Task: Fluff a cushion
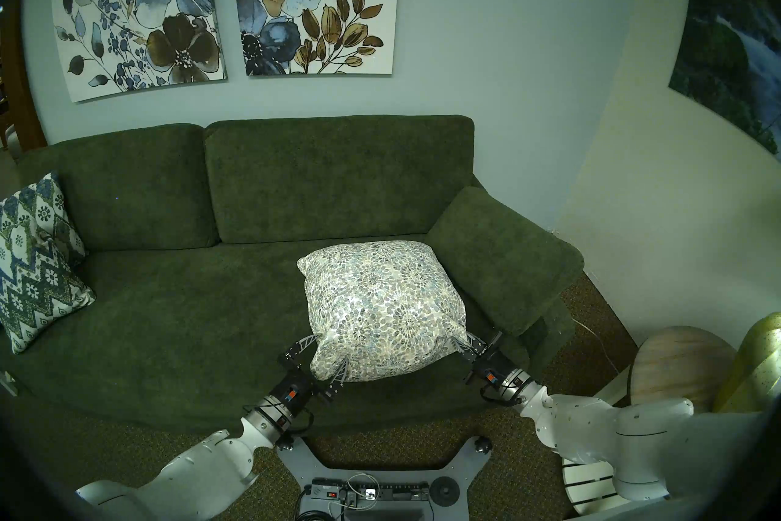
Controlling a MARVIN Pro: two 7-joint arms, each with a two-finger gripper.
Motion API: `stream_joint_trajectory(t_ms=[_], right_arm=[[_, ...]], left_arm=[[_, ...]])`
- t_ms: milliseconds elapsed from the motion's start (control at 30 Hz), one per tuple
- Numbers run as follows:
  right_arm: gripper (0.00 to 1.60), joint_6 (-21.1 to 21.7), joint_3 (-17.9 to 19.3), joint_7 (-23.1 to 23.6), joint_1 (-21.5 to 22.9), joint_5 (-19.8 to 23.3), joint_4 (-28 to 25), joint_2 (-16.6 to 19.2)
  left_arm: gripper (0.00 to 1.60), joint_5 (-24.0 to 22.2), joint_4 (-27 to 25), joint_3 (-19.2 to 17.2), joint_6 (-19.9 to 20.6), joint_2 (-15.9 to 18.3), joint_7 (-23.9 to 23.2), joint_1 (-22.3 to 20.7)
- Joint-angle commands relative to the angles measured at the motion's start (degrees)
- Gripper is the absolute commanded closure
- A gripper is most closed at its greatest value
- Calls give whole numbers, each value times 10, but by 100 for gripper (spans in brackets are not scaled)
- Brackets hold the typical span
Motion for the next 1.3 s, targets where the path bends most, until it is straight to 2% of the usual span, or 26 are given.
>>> stream_joint_trajectory(t_ms=[0,167,233,433,667,800,1000,1167,1200,1233,1267], right_arm=[[160,1,1,0,4,0,-2,-1],[160,1,2,-1,3,-1,-2,-1],[160,1,3,-1,3,-1,-3,0],[160,1,4,-1,3,-2,-3,0],[160,1,2,-2,4,-6,2,-2],[160,1,5,-21,6,-9,-5,-4],[160,10,25,-58,31,-9,-14,-2],[160,8,51,-66,79,-10,-21,20],[160,8,70,-64,67,-9,-25,24],[160,7,67,-64,86,-11,-25,29],[160,7,80,-64,75,-12,-29,33]], left_arm=[[160,-1,-10,-8,-1,7,-18,-69],[160,11,-51,-16,-1,26,-18,-71],[160,23,-82,-19,-1,39,-16,-69],[160,49,-117,-24,-1,57,-5,-60],[160,83,-174,-31,-1,90,29,-18],[160,111,-207,-39,-1,107,47,1],[160,131,-244,-50,-1,120,55,3],[160,134,-256,-59,-1,123,52,-13],[160,135,-258,-61,-1,123,52,-15],[160,137,-259,-62,-1,124,51,-19],[160,138,-261,-65,-1,124,51,-23]])
